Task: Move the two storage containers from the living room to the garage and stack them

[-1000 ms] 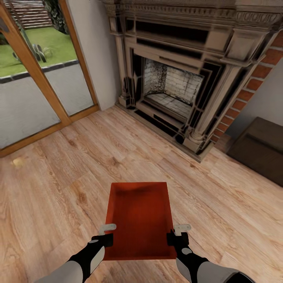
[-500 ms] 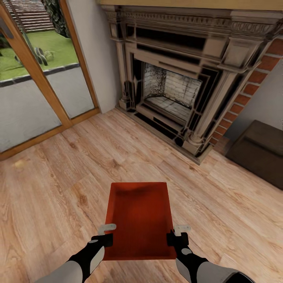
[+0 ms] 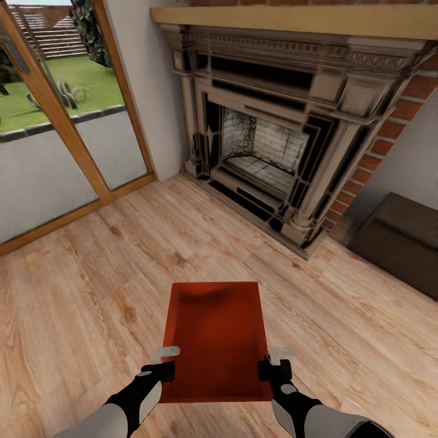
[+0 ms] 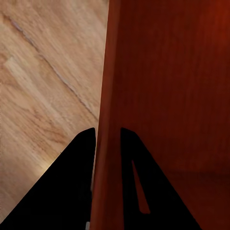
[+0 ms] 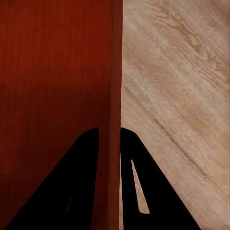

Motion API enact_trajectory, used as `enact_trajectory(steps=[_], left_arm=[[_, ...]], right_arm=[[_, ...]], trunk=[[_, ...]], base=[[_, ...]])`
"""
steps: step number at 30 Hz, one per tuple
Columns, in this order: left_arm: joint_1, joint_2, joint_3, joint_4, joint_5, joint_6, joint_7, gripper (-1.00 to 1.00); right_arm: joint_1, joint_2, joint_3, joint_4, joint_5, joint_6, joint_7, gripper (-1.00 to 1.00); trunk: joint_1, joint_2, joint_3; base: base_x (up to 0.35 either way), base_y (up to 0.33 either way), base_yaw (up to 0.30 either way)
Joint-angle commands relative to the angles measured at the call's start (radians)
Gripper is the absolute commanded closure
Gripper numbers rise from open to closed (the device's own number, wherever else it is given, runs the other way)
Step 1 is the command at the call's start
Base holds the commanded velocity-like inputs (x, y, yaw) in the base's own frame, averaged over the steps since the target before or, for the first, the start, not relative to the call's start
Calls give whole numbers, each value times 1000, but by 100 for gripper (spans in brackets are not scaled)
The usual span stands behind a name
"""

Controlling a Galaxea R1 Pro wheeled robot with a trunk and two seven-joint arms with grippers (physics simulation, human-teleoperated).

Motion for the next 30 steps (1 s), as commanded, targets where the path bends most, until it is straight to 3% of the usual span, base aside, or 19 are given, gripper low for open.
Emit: enact_trajectory(steps=[1,4,30], left_arm=[[1,0,24,-1,-3,6,14,100],[1,0,24,-2,-3,6,14,100],[1,0,24,-4,-3,4,14,100]], right_arm=[[-1,1,-47,-5,9,0,0,100],[-1,1,-47,-5,9,0,0,100],[-1,0,-47,-5,9,0,0,100]], trunk=[[-4,7,4],[-15,28,18],[-15,28,60]], base=[[0,0,0],[0,0,0],[0,0,0]])
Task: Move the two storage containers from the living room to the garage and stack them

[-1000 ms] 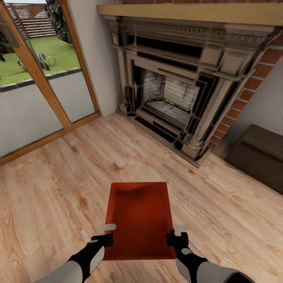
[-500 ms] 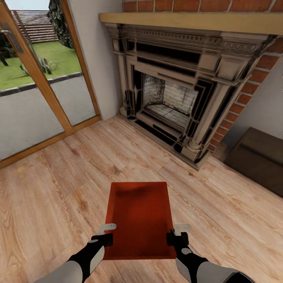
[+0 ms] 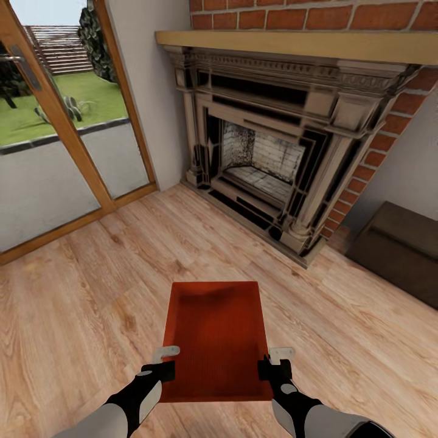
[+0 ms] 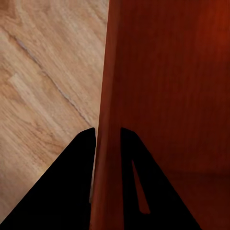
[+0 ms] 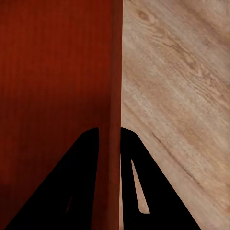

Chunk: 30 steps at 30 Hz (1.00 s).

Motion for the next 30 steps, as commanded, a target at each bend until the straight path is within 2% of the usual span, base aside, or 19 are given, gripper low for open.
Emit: enact_trajectory(steps=[1,30], left_arm=[[0,0,26,-2,-4,5,14,100],[0,0,26,-3,-4,5,14,100]], right_arm=[[-1,1,-49,-3,11,1,0,100],[-1,0,-49,-3,11,2,0,100]], trunk=[[0,0,1],[0,0,48]], base=[[0,0,0],[0,0,0]])
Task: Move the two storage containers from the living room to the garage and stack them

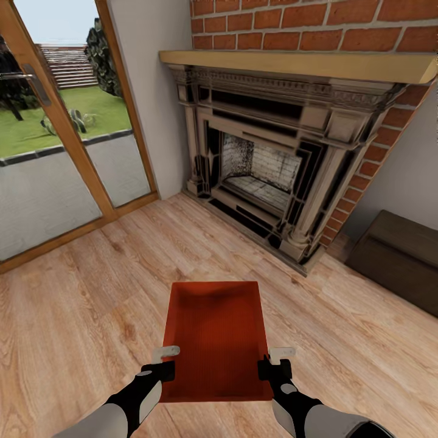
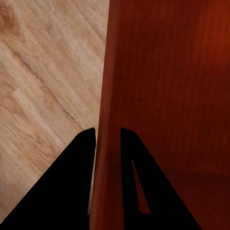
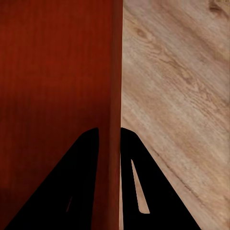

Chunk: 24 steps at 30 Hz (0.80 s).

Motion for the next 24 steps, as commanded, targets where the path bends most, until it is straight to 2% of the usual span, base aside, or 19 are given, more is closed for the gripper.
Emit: enact_trajectory(steps=[1,24], left_arm=[[0,0,27,-3,-6,5,14,100],[0,0,27,-2,-6,5,13,100]], right_arm=[[-1,1,-47,-2,8,1,0,100],[-1,1,-47,-2,8,1,0,100]], trunk=[[0,0,1],[0,0,38]], base=[[0,0,0],[0,0,0]])
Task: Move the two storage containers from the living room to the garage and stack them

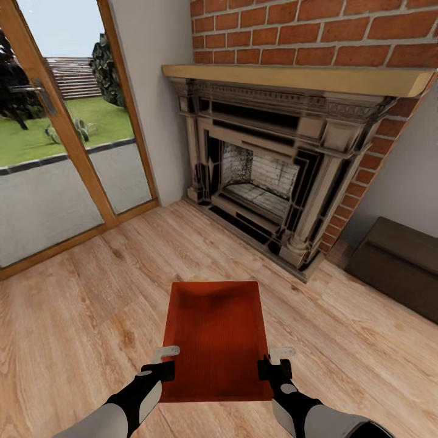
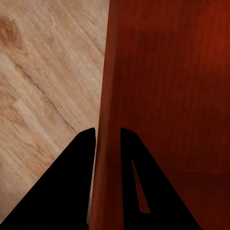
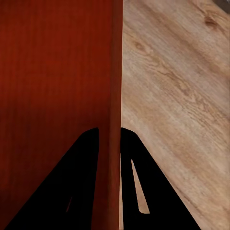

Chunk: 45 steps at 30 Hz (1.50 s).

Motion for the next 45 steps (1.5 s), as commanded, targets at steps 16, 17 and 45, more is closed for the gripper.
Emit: enact_trajectory(steps=[16,17,45], left_arm=[[0,0,27,-1,-6,5,13,100],[0,0,27,-1,-6,5,13,100],[0,0,27,-3,-6,5,13,100]], right_arm=[[-1,1,-47,-2,8,1,0,100],[-1,1,-48,-2,8,1,0,100],[-1,1,-49,-2,8,1,0,100]], trunk=[[-11,21,20],[-15,28,23],[-31,56,42]], base=[[0,0,0],[0,0,0],[0,0,0]])
